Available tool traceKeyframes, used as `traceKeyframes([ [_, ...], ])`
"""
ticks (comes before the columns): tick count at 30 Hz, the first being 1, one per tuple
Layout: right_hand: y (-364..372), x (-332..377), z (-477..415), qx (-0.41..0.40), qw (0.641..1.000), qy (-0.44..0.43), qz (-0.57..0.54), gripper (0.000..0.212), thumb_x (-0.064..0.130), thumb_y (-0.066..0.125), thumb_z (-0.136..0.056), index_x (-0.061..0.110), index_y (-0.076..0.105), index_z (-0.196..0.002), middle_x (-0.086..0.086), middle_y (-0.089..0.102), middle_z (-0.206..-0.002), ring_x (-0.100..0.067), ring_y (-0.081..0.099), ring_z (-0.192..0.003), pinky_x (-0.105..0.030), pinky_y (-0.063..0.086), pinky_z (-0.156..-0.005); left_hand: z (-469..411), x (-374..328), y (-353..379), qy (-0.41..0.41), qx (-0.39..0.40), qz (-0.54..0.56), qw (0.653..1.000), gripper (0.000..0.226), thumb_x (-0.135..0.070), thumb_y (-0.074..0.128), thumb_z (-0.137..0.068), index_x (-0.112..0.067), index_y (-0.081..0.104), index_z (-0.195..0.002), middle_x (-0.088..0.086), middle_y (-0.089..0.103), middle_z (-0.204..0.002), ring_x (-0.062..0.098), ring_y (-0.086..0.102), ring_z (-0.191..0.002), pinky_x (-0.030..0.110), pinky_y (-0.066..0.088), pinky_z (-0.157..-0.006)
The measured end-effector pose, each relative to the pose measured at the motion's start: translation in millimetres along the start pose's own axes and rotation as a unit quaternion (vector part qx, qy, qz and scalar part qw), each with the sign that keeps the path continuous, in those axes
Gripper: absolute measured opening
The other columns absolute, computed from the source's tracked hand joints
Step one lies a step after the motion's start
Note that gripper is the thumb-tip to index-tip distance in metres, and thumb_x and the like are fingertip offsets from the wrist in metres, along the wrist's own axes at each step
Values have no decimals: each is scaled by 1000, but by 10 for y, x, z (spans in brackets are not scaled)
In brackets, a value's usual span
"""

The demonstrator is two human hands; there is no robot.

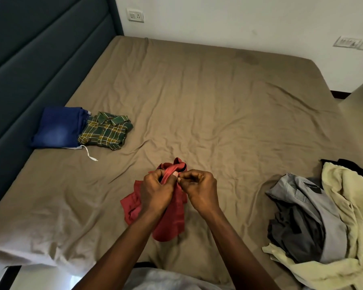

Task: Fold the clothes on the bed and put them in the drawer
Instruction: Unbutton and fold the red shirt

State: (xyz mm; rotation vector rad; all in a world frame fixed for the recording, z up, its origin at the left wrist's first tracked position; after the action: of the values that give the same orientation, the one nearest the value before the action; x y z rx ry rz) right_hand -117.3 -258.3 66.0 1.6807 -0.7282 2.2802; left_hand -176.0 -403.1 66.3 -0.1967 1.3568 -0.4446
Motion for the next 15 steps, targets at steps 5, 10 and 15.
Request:
traceKeyframes([
  [5,-39,59,-12,2,999,-30,41,8,13,81,-85,20,82,-89,10,77,-80,-5,74,-77,-40,62,-77,-20,-40,22,10,53,70,996,33,-35,72,-94,-16,74,-67,14,65,-60,19,55,-54,40,46,-54],
  [10,-104,103,-50,14,996,-25,79,13,12,80,-83,24,80,-88,8,75,-73,-8,73,-70,-41,62,-75,-16,-190,9,35,166,80,982,60,-26,56,-106,-29,57,-47,-15,37,-49,5,31,-51,25,28,-53],
  [15,-84,110,-86,71,997,37,23,17,4,76,-82,21,77,-81,-1,66,-65,-18,60,-62,-46,57,-69,-61,-206,-38,54,237,82,967,51,-27,58,-105,-25,58,-54,-6,43,-53,5,40,-54,23,33,-57],
])
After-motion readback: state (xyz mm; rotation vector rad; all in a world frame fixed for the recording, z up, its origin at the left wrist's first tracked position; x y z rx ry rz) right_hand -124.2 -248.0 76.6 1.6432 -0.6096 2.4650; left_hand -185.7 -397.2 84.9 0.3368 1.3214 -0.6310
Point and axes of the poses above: each hand's wrist, its own z-axis away from the middle knuckle, its own y-axis out of the palm, x = y × z, the point moved 6 cm from there along -z, towards the middle knuckle
